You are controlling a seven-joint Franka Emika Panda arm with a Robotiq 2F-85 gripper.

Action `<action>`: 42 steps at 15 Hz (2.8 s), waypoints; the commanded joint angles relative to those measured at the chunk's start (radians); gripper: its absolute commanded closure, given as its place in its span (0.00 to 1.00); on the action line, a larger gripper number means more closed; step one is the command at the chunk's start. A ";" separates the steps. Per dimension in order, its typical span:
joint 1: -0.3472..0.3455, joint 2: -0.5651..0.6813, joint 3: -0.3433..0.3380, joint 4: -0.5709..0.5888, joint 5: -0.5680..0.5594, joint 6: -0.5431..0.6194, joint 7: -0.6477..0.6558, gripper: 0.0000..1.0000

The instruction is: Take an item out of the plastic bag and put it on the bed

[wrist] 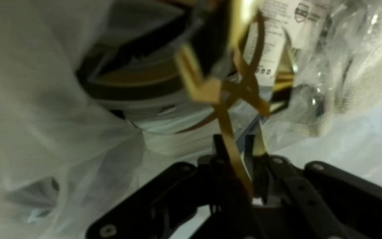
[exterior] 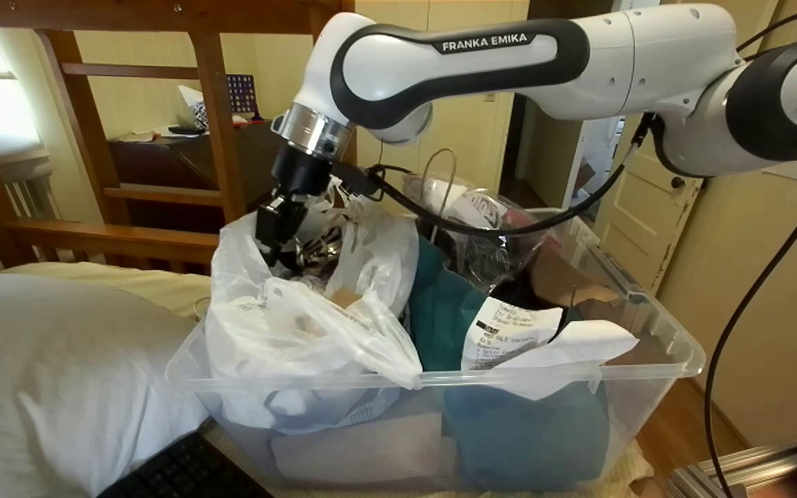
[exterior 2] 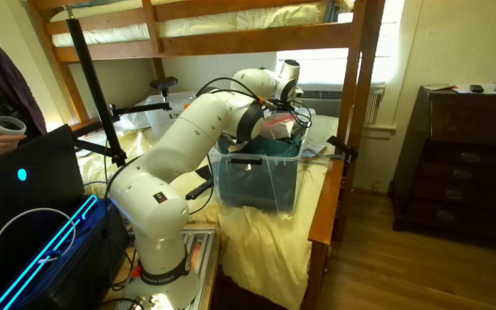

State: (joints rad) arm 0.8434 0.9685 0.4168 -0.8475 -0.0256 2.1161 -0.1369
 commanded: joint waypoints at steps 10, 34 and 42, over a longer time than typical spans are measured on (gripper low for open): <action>-0.069 -0.141 0.024 -0.180 0.014 0.150 0.041 0.97; -0.197 -0.987 0.076 -1.010 0.076 0.578 0.196 0.97; -0.142 -1.040 0.107 -1.010 0.462 0.486 -0.083 0.97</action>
State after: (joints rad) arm 0.6876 -0.0355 0.5289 -1.8337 0.3111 2.6524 -0.1365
